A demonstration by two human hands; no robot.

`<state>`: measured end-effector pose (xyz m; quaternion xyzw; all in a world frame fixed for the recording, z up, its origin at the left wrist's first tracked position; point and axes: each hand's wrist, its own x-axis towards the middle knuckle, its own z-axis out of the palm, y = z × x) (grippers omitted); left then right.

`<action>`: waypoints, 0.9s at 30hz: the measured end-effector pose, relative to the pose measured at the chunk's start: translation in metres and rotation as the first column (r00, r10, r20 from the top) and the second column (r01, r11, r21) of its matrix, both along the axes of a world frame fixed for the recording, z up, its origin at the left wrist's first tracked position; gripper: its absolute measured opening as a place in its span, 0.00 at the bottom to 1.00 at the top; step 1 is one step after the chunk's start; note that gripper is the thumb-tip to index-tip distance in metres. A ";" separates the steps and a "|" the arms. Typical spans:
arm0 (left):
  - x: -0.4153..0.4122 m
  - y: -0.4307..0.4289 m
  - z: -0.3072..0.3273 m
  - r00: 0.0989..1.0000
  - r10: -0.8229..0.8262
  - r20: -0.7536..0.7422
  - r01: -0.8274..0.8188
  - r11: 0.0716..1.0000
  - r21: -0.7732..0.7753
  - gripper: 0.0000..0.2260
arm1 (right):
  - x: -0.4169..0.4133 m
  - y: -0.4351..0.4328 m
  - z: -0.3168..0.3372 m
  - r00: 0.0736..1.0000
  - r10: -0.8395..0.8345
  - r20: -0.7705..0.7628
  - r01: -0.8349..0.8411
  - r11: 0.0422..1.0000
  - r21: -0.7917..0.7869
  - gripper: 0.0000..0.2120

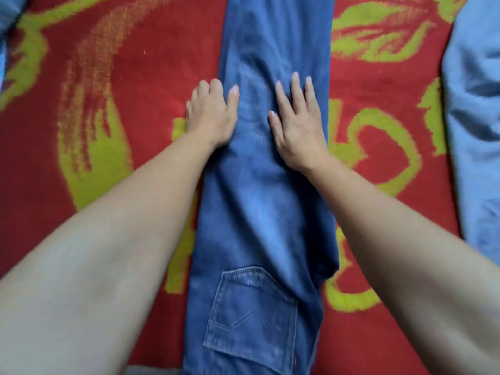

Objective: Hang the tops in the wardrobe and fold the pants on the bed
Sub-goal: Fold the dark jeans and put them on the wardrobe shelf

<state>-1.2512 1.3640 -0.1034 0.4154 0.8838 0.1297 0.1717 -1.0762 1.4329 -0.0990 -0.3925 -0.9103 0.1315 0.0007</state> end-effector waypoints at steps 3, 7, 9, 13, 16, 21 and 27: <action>0.040 -0.073 0.006 0.997 0.037 0.067 -0.040 0.998 0.046 0.22 | 0.050 -0.074 0.007 0.994 -0.080 0.073 0.084 0.995 -0.048 0.28; 0.103 -0.194 0.018 0.991 0.119 0.058 -0.114 0.991 -0.076 0.26 | 0.101 -0.161 0.017 0.969 -0.210 0.126 0.227 0.965 -0.135 0.29; 0.139 -0.250 0.022 0.990 0.126 0.059 -0.113 0.977 -0.180 0.25 | 0.125 -0.194 0.019 0.958 -0.258 0.128 0.275 0.952 -0.133 0.29; 0.185 -0.325 0.030 0.955 0.259 0.144 -0.214 0.939 -0.269 0.16 | 0.167 -0.247 0.019 0.876 -0.466 0.125 0.482 0.856 -0.184 0.30; 0.191 -0.344 0.032 0.957 0.248 0.149 -0.206 0.946 -0.250 0.16 | 0.183 -0.287 0.022 0.669 -0.735 0.109 0.733 0.630 -0.257 0.31; 0.197 -0.368 0.037 0.961 0.216 0.175 -0.172 0.957 -0.234 0.22 | 0.207 -0.363 0.029 0.475 -0.866 0.156 0.854 0.410 -0.320 0.29; 0.215 -0.416 0.034 0.829 0.339 0.444 -0.215 0.927 -0.306 0.24 | 0.235 -0.433 0.034 0.450 -0.827 0.338 0.748 0.141 -0.649 0.34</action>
